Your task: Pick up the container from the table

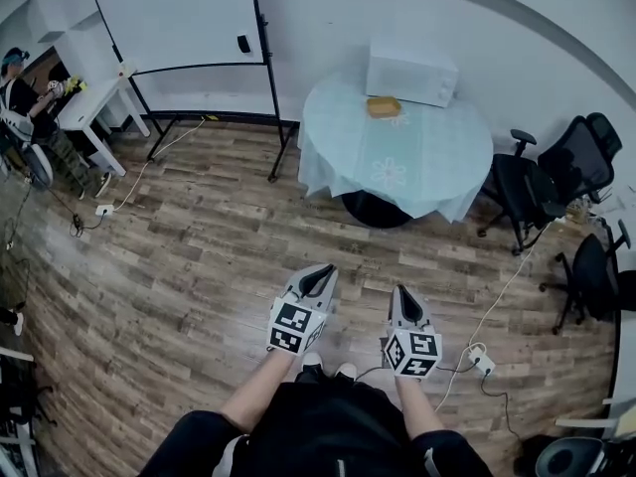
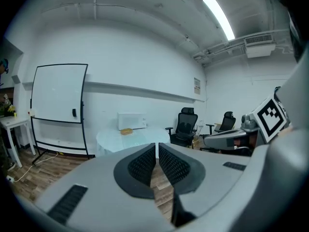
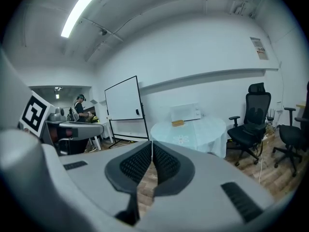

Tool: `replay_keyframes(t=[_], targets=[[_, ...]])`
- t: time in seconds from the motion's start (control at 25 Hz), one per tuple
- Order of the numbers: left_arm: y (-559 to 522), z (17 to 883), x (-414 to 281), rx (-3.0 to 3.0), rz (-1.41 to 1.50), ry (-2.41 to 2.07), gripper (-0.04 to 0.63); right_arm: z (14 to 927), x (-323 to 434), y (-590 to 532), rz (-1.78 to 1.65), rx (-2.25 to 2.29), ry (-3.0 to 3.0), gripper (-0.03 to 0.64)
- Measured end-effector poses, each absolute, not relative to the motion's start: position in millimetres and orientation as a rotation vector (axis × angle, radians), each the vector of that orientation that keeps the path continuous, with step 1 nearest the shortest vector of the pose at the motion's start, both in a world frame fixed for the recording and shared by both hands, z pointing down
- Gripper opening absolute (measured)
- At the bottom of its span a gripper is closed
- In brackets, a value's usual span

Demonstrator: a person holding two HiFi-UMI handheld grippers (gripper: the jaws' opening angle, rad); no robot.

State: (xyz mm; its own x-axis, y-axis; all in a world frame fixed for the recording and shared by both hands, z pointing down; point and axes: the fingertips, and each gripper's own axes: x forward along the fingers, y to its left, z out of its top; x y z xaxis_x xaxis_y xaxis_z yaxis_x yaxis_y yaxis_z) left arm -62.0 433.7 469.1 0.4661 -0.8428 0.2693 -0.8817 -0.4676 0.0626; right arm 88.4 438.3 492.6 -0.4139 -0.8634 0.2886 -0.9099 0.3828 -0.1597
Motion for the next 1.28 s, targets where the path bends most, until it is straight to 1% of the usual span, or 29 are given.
replay_keyframes(t=[0.28,0.8,1.28], targets=[[420,470,-72,2.545,0.289,-1.472,0.031,495,78,427,0.441,1.628,-2.453,0.026],[406,472,-110,2.584,0.295,-1.418,0.031,495,43,423,0.447,1.690,-2.420,0.025],[388,472,-113,2.597,0.287,-1.384,0.031,495,44,412,0.443,1.720,-2.389,0.025]])
